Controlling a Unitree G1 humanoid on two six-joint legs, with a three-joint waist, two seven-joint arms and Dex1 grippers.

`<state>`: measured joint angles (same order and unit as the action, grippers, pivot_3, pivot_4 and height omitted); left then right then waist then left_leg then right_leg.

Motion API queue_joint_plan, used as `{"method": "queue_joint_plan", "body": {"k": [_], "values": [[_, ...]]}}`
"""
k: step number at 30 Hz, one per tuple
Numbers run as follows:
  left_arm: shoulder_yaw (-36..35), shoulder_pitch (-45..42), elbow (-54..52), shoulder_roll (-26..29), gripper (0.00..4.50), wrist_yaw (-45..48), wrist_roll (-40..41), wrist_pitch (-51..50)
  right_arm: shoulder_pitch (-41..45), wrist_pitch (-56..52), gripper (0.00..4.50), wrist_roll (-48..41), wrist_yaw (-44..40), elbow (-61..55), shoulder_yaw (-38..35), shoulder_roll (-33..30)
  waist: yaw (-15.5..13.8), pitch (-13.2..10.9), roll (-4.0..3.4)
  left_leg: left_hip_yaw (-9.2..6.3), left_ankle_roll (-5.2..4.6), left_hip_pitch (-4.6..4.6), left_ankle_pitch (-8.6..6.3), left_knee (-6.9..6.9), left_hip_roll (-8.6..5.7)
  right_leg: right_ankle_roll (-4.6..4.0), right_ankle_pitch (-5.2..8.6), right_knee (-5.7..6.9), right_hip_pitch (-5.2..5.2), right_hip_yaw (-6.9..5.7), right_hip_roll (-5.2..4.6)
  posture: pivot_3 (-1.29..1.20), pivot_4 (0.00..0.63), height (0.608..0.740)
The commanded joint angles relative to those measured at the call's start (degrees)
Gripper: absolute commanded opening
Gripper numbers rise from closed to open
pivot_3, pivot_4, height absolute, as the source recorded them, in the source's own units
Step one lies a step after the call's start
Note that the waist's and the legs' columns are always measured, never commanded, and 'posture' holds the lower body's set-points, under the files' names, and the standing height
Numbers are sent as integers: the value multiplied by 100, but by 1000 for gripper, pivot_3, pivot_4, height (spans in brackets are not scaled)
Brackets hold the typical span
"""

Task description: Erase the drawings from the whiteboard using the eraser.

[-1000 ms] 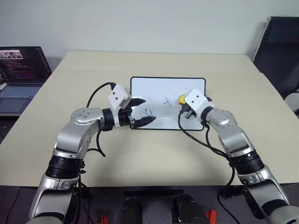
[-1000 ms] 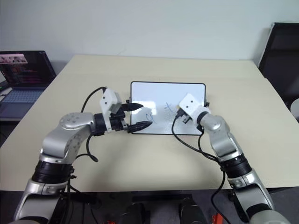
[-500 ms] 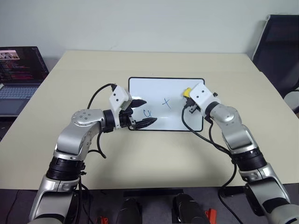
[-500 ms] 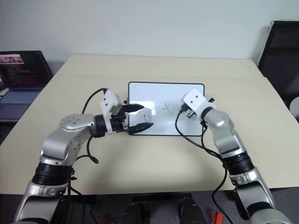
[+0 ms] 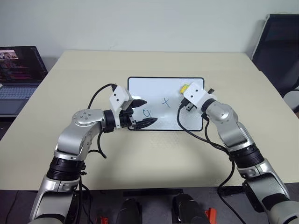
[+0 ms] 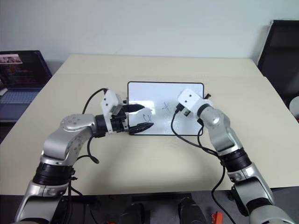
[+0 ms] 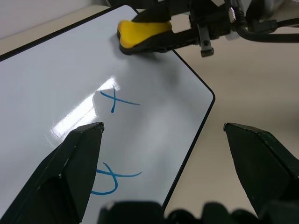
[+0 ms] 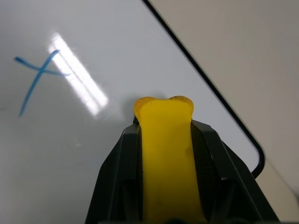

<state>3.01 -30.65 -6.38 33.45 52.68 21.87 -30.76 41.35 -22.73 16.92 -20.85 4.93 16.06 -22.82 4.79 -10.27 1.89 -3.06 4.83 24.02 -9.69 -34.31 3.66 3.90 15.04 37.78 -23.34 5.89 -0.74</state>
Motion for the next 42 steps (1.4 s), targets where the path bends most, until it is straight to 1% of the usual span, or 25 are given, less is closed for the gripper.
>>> {"method": "queue_joint_plan", "body": {"k": [1, 5, 8, 10, 13, 15, 18, 20, 25, 27, 29, 31, 35, 38, 42], "values": [[-78, -37, -197, -11, 4500, -11, 73, 64, 1, -38, 1088, 83, -25, 72, -107, -67, -4, 0, 0, 0, 0, 0, 0, 5, 0, 2, 0, -2, 0, -1, 0, 0, 150, 740], [-112, 7, -187, 1, 4500, -39, 69, 75, -374, -319, 1087, -36, -566, -326, 12, -248, -7, 1, 1, -2, 0, -3, 0, 20, 0, 7, 2, -2, -1, -4, 0, 0, 150, 740], [-168, 49, -182, 10, 4500, -88, 87, 56, -772, -539, 1087, -122, -997, -916, 90, -389, -10, 1, 1, -3, 0, -5, 0, 21, 0, 4, 5, -2, -1, -5, 0, 0, 150, 740], [-204, 95, -169, 14, 4500, -142, 89, 73, -962, -587, 1087, -131, -1004, -1242, 11, -351, -11, 1, 1, -3, 0, -8, 0, 21, 0, 2, 5, -2, 1, -4, 0, 0, 150, 740], [-295, 168, -182, 24, 4500, -229, 122, 53, -1008, -507, 1087, -223, -688, -1449, -330, -130, 8, 0, 1, -2, 0, -10, 1, 19, 0, -1, 4, 0, 1, -2, 0, 0, 150, 740], [-417, 253, -176, 91, 4500, -282, 160, 26, -1060, -488, 1087, -537, -538, -1671, -701, 113, 9, -2, 1, -2, 0, -10, 1, 19, 0, -2, 4, 4, -2, -2, 0, 0, 150, 740], [-695, 452, -164, 193, 4500, -361, 222, 10, -1339, -778, 1087, -1264, -618, -2268, -1215, 513, 3, -3, 0, -3, 0, -3, 1, 27, 2, 2, 5, 4, -10, -4, 1, 0, 150, 740], [-910, 665, -240, 177, 4500, -497, 272, 17, -1693, -983, 1087, -1588, -777, -2708, -1392, 530, -12, -3, 0, -5, 2, 1, -2, 35, 2, 25, 4, 4, -13, -7, 1, 0, 150, 740], [-1269, 1180, -585, 78, 4500, -846, 444, -47, -2495, -1508, 1087, -2279, -999, -3572, -1689, 434, -65, -4, -1, -11, 23, 13, -17, 38, 3, 28, 28, 2, -17, -17, -3, 0, 150, 740], [-1443, 1342, -659, 62, 4500, -1016, 472, -20, -2764, -1538, 1087, -2490, -993, -3845, -1766, 453, -87, -4, -1, -10, 23, 17, -17, 37, 2, 28, 28, 2, -21, -16, -4, 0, 150, 740], [-1531, 1469, -750, 73, 4500, -1104, 502, -23, -2935, -1488, 1087, -2603, -945, -3966, -1785, 453, -101, -4, -1, -11, 23, 15, -17, 37, 3, 26, 29, 4, -21, -19, -3, 0, 150, 740], [-1555, 1559, -816, 102, 4500, -1141, 515, -22, -3045, -1424, 1087, -2667, -907, -4012, -1760, 429, -100, -4, -1, -9, 23, 7, -17, 35, 3, -4, 41, 7, -20, -16, -3, 0, 150, 740], [-1577, 1664, -922, 139, 4500, -1217, 511, -34, -3237, -1175, 1087, -2643, -943, -3901, -1589, 346, -122, -4, 0, -7, 24, 2, -16, 27, 1, -12, 40, 7, -14, -13, -5, 0, 150, 740], [-1570, 1683, -971, 154, 4500, -1262, 514, -34, -3248, -1048, 1087, -2623, -928, -3816, -1513, 275, -128, -4, 0, -6, 24, 2, -16, 27, 1, -12, 40, 6, -14, -13, -6, 0, 150, 740], [-1541, 1664, -1074, 171, 4500, -1304, 520, -63, -2966, -886, 1087, -2533, -907, -3603, -1276, 256, -119, -4, 0, -5, 24, 3, -16, 30, 2, -11, 40, 4, -16, -13, -5, 0, 150, 740]]}}
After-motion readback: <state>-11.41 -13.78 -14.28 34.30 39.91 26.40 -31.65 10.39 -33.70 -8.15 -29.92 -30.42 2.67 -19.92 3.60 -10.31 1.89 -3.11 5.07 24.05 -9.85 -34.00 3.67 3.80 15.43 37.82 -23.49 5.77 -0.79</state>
